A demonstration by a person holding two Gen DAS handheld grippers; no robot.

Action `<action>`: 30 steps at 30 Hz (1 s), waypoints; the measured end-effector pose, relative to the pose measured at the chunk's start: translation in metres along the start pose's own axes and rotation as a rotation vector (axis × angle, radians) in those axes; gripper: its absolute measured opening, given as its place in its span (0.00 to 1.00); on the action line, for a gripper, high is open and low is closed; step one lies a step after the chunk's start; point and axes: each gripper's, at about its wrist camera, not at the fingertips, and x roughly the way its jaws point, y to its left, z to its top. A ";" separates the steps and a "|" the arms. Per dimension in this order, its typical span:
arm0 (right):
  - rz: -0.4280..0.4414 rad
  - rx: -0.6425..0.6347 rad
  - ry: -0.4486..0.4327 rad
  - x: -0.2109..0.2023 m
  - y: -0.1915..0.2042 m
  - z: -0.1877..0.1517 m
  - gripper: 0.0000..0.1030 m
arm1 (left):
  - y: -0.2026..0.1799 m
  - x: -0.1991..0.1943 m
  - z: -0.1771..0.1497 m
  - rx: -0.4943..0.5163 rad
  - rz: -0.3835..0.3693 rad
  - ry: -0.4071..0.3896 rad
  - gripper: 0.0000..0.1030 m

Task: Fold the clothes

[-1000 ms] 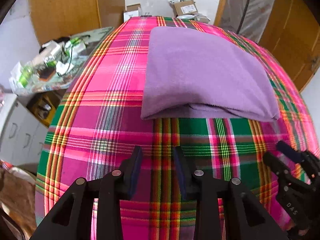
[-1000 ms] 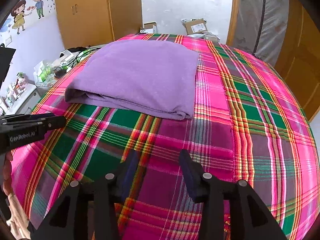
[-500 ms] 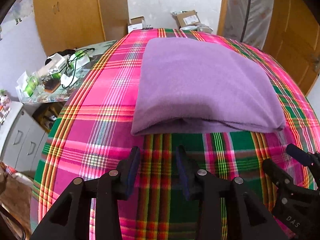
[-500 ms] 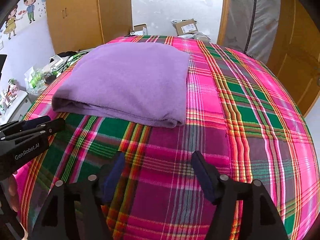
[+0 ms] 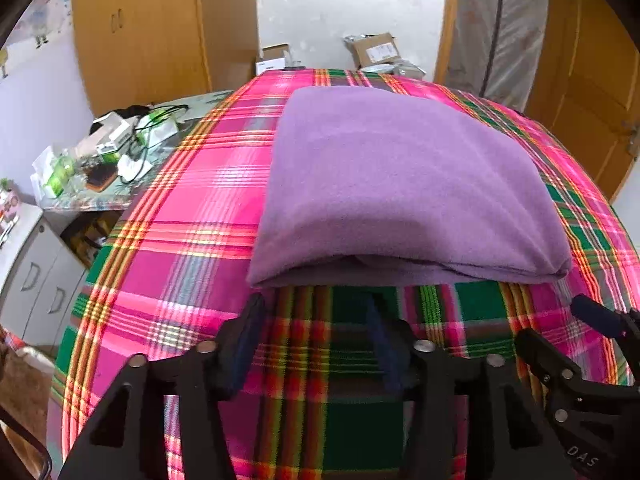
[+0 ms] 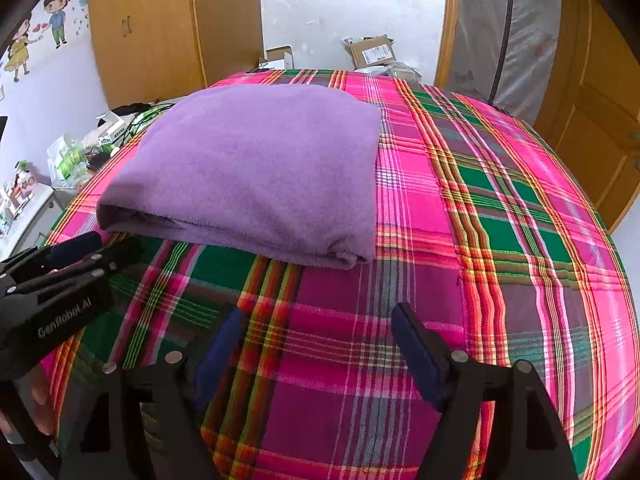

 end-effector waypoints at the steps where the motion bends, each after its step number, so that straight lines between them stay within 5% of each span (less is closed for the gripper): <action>1: 0.000 0.000 0.000 0.000 0.000 0.000 0.76 | -0.002 0.001 0.000 0.010 0.000 0.002 0.59; 30: 0.002 0.001 0.001 0.000 0.000 0.001 0.76 | -0.002 0.000 0.001 0.004 -0.005 0.005 0.61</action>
